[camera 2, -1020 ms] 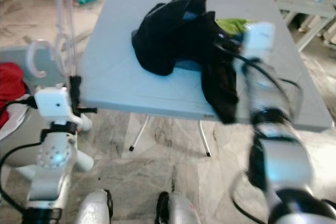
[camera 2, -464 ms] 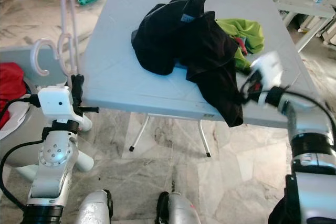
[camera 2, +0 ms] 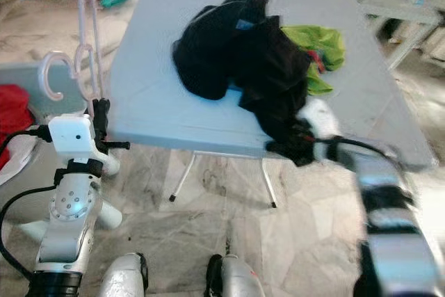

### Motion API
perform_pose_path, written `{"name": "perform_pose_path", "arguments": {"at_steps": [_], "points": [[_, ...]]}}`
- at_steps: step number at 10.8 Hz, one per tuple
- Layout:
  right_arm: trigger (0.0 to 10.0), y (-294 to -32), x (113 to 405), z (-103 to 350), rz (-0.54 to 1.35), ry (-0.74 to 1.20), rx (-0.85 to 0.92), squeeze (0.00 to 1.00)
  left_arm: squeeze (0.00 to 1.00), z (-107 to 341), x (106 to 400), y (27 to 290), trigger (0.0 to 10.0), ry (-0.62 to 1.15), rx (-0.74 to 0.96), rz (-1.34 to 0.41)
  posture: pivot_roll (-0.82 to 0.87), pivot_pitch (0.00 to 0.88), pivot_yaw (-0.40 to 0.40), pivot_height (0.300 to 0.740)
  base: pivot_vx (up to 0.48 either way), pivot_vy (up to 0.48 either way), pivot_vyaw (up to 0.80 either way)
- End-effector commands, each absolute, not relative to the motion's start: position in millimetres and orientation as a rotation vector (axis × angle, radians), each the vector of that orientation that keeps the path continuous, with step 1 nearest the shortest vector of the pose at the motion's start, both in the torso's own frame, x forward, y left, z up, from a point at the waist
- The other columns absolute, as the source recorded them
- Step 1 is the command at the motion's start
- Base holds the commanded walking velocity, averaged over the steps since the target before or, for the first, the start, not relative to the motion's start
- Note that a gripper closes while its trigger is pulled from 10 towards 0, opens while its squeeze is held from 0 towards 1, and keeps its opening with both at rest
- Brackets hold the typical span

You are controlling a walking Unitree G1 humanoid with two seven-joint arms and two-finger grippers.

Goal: Hang hanger

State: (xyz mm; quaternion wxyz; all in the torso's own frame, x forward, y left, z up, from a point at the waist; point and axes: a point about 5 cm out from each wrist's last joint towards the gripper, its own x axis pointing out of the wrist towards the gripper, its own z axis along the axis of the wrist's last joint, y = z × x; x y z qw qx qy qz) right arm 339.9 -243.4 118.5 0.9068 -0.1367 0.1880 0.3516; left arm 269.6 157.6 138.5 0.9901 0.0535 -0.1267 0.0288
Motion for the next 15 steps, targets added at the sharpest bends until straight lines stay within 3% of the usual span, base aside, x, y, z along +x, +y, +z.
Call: {"name": "perform_pose_path", "arguments": {"at_steps": [1,3,5,7,10,13,15], "points": [[10.0,-249.0,339.0,94.6,0.535,0.492,-0.302,1.00,0.00,138.8,269.7,155.2,10.0,-0.258,0.109,0.043,0.12,0.153,-0.101,0.740,0.000,0.000,0.00],[10.0,-240.4,366.0,110.4,0.109,0.361,-0.178,1.00,0.00,139.0,269.9,153.4,10.0,-0.260,0.106,0.043,0.12,0.152,-0.104,0.740,0.000,0.000,0.00],[10.0,-227.1,378.0,119.5,-0.055,0.315,-0.030,1.00,0.00,138.6,269.2,153.0,10.0,-0.259,0.104,0.046,0.13,0.152,-0.110,0.740,0.000,0.000,0.00],[10.0,-215.2,387.4,132.4,-0.141,0.254,0.020,1.00,0.00,138.3,268.4,152.2,10.0,-0.259,0.101,0.048,0.13,0.153,-0.115,0.740,0.000,0.000,0.00],[10.0,-229.9,387.3,142.0,-0.289,0.177,0.071,1.00,0.00,136.3,268.3,150.4,10.0,-0.252,0.097,0.045,0.13,0.155,-0.114,0.740,0.000,0.000,0.00],[10.0,-212.0,381.8,118.4,-0.261,0.272,0.130,1.00,0.00,136.3,268.7,152.8,10.0,-0.249,0.105,0.052,0.14,0.148,-0.114,0.740,0.000,0.000,0.00],[10.0,-209.0,383.7,121.4,-0.247,0.261,0.080,1.00,0.00,135.5,268.8,151.1,10.0,-0.247,0.105,0.047,0.14,0.145,-0.116,0.740,0.000,0.000,0.00]]}}
